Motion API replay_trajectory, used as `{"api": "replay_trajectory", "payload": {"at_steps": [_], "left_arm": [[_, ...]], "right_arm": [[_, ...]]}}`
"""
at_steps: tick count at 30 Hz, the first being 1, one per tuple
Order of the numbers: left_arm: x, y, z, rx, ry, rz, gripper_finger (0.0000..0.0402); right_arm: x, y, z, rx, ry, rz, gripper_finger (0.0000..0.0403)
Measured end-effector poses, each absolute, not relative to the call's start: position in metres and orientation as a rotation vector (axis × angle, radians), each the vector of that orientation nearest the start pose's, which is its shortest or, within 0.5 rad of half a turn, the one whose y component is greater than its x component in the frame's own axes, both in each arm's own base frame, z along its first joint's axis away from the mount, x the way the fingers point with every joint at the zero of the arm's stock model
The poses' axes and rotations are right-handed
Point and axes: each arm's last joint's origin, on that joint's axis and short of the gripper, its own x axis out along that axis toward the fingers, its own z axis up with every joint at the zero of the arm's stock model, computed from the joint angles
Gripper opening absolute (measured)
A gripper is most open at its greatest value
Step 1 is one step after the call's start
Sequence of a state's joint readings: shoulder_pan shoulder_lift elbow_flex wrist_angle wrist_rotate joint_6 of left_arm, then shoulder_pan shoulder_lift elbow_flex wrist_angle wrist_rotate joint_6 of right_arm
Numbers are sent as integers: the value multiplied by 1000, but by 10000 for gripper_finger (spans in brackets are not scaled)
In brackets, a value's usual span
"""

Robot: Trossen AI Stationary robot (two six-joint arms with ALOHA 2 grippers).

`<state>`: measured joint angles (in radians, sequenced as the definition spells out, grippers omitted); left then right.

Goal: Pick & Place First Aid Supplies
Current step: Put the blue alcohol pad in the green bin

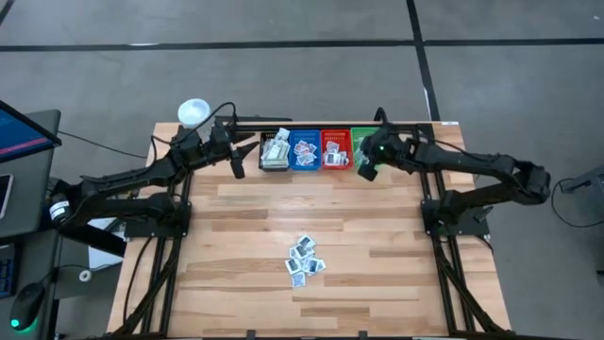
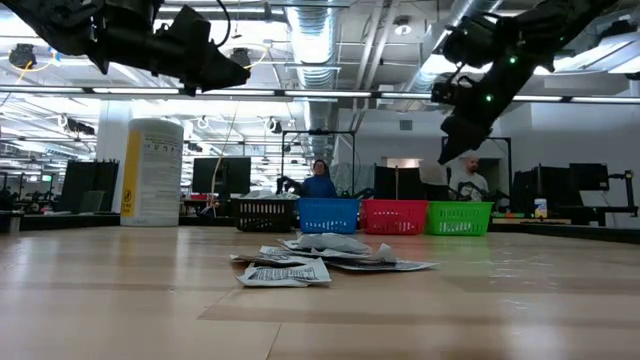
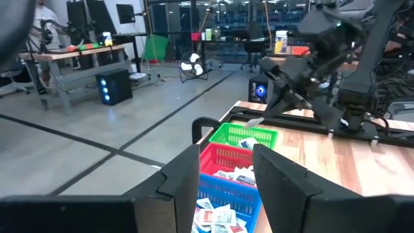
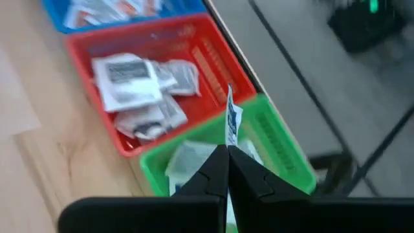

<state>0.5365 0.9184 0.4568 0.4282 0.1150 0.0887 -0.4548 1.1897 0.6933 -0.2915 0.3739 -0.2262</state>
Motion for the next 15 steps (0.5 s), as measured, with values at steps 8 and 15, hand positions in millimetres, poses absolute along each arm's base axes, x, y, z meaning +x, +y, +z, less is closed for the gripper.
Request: {"api": "replay_trajectory", "payload": {"at_steps": [8, 15], "left_arm": [[179, 103, 250, 69, 77, 428, 145], [184, 106, 241, 35, 116, 427, 145]], "right_arm": [[228, -74, 241, -614, 729, -427, 0], [238, -42, 270, -800, 627, -408, 0]]}}
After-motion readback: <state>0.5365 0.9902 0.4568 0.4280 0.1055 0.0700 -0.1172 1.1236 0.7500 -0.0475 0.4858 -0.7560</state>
